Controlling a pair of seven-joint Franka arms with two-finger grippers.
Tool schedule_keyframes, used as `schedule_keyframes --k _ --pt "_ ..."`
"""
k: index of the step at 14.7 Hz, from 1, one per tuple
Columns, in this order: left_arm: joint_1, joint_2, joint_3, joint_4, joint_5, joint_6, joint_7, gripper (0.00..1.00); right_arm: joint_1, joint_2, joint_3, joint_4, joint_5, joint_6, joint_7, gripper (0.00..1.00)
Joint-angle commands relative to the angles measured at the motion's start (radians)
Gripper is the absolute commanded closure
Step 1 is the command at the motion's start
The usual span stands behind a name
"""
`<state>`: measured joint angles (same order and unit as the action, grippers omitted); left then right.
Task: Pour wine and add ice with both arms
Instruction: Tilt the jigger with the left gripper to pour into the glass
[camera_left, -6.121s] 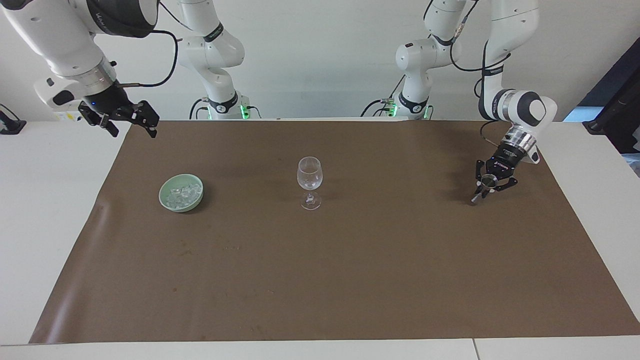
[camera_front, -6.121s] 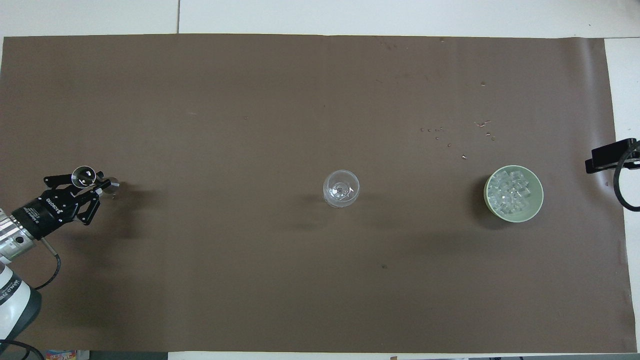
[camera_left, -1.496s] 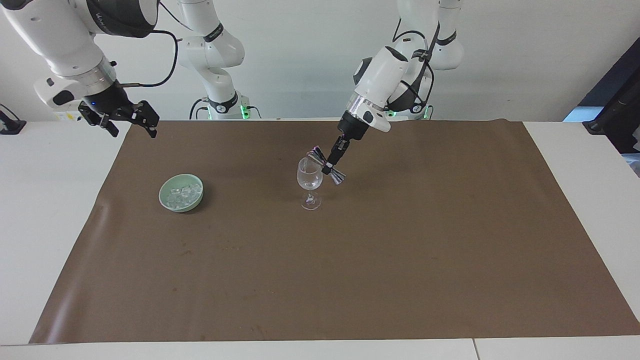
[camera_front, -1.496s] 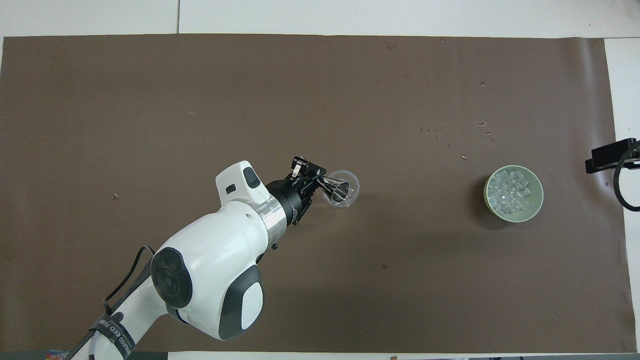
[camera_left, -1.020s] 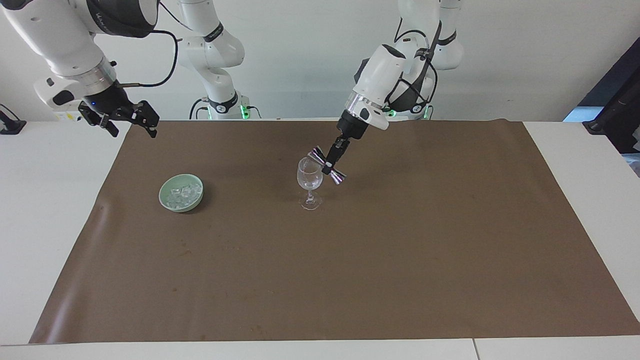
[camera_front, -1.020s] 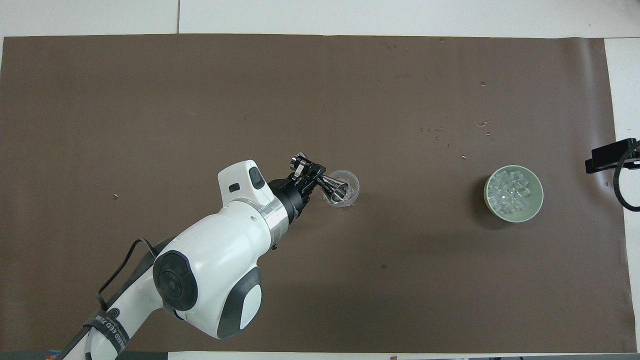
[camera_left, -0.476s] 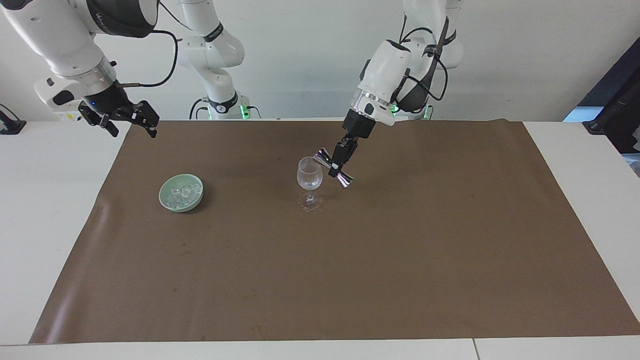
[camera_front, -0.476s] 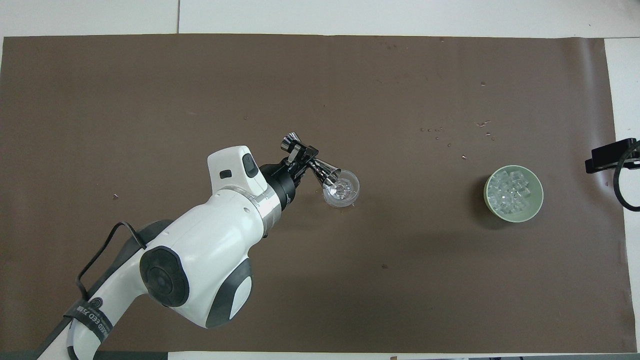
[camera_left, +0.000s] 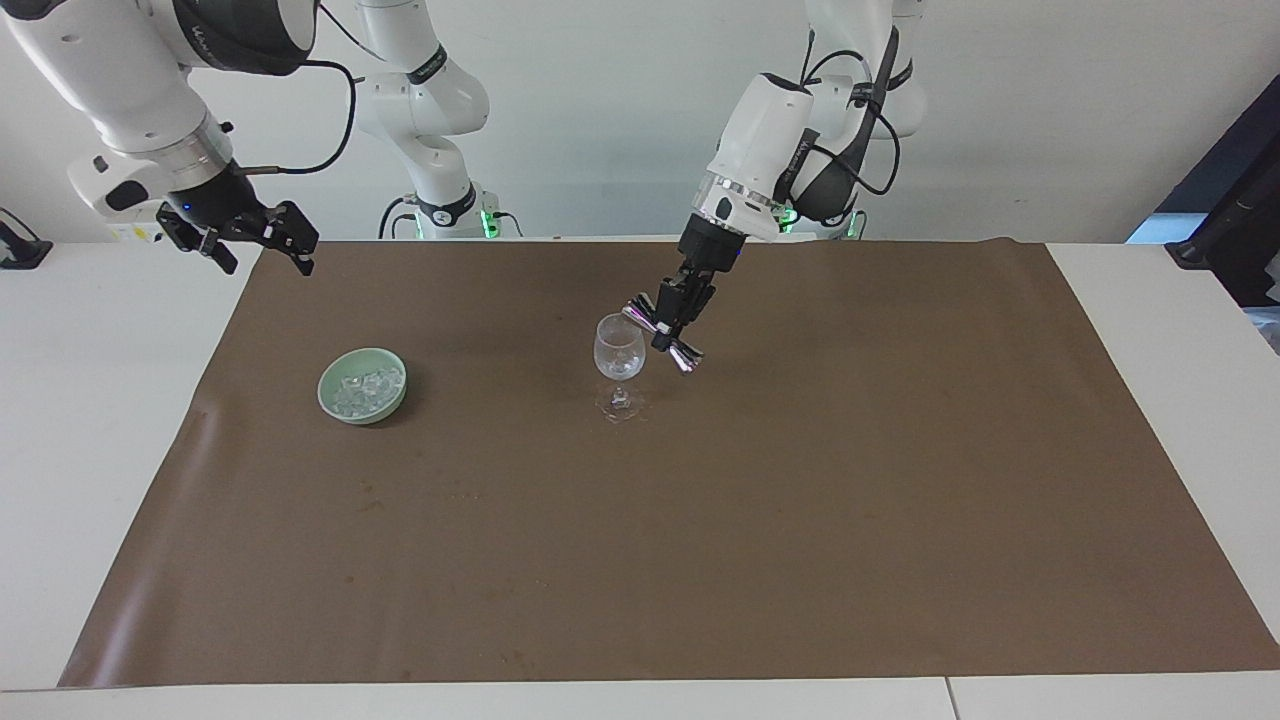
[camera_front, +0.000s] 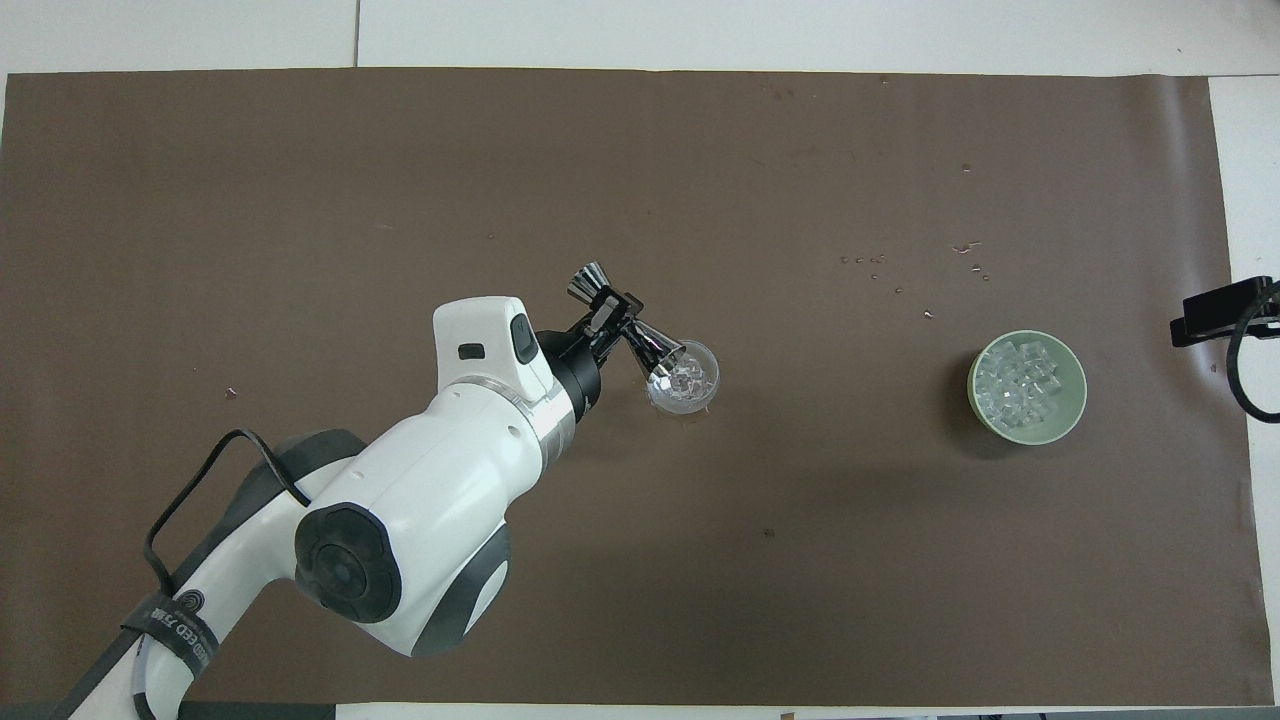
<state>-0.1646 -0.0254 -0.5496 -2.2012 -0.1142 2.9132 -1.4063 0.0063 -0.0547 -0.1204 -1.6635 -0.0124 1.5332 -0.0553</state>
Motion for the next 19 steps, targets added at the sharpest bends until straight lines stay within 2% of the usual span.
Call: schedule_keyframes --k 1,3,13,16,19 --pt "0.003 0.002 0.000 0.034 0.105 -0.074 -0.005 1.00 -0.009 -0.011 0.005 -0.013 0.015 0.005 0.012 0.00" --pt "0.003 0.002 0.000 0.041 0.149 -0.078 -0.005 1.00 -0.009 -0.011 0.004 -0.013 0.015 0.004 0.012 0.00" --pt "0.003 0.033 0.000 0.098 0.200 -0.089 -0.010 1.00 -0.009 -0.011 0.005 -0.013 0.015 0.004 0.012 0.00" --pt "0.003 0.044 0.003 0.121 0.214 -0.127 -0.016 1.00 -0.009 -0.011 0.005 -0.013 0.015 0.005 0.012 0.00" --pt "0.031 0.061 0.004 0.126 0.217 -0.129 -0.181 1.00 -0.009 -0.011 0.005 -0.013 0.015 0.005 0.012 0.00"
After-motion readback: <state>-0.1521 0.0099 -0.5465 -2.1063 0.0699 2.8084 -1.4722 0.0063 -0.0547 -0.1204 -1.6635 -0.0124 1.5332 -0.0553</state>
